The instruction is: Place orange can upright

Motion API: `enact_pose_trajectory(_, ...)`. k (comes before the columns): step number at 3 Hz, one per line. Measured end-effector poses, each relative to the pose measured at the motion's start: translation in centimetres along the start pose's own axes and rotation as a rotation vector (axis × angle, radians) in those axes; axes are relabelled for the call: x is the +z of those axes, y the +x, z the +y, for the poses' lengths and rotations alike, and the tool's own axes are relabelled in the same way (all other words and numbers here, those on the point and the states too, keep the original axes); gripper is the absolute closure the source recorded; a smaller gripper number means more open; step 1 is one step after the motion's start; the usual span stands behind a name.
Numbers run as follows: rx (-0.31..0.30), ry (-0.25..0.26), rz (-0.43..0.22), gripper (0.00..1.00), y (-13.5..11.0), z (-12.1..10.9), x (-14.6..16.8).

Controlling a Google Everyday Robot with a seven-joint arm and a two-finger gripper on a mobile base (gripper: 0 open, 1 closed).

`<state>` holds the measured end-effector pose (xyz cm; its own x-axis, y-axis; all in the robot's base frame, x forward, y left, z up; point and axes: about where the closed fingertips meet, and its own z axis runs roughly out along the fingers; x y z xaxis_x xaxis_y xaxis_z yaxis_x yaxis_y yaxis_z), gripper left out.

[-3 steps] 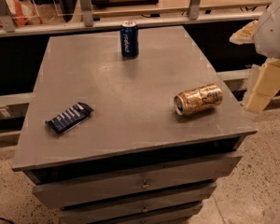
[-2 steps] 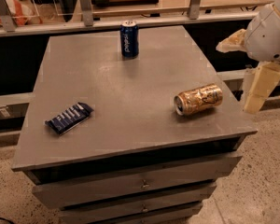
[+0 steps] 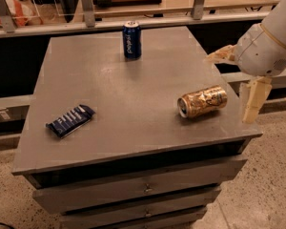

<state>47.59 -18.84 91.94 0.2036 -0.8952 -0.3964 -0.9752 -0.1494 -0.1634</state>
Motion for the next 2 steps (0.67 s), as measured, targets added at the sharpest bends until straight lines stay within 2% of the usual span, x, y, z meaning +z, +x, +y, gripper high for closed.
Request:
enact_pose_trajectory(1, -0.054, -0.004, -0.005, 0.00, 0.4, -0.4, 1.8)
enact_pose_trajectory(2, -0.079, -0.004, 0.013, 0.00, 1.1, -1.0, 3.1)
